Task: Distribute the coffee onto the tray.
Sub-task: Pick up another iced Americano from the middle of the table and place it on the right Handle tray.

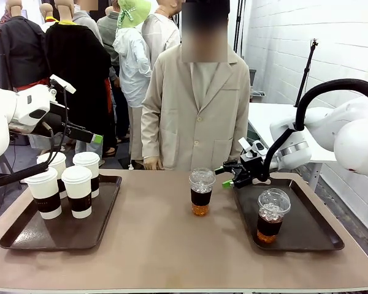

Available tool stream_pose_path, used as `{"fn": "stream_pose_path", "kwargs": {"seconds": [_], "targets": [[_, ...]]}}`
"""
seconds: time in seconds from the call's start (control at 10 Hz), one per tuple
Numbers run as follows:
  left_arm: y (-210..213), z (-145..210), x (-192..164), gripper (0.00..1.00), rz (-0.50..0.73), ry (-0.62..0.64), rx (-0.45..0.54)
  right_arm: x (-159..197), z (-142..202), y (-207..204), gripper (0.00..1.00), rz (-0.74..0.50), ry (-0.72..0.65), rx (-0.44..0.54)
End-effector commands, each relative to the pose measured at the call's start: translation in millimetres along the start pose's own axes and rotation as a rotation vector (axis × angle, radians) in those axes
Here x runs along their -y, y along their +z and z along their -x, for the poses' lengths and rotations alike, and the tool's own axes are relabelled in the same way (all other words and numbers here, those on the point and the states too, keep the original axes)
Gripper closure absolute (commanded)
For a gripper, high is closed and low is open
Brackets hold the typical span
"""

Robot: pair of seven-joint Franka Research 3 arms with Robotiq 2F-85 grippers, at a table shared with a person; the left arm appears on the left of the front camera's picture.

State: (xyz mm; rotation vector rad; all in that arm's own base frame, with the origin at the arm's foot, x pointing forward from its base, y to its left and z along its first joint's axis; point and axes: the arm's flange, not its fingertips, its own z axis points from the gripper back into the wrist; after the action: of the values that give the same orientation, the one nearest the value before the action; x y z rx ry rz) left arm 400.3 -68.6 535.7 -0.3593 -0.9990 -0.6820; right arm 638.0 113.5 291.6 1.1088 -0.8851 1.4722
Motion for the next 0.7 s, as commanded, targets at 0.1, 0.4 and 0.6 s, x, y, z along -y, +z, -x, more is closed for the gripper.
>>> {"fn": "stream_pose_path", "kwargs": {"seconds": [0.1,0.4,0.6], "targets": [[-1,1,0,0.00,-0.003,0.009,-0.003,0,7,-24,0.00,0.042,0.016,0.027],[-1,1,0,0.00,-0.003,0.009,-0.003,1,12,-33,0.00,-0.010,-0.001,0.031],[-1,1,0,0.00,-0.003,0.009,-0.003,1,13,-32,0.00,-0.034,-0.006,0.031]]}}
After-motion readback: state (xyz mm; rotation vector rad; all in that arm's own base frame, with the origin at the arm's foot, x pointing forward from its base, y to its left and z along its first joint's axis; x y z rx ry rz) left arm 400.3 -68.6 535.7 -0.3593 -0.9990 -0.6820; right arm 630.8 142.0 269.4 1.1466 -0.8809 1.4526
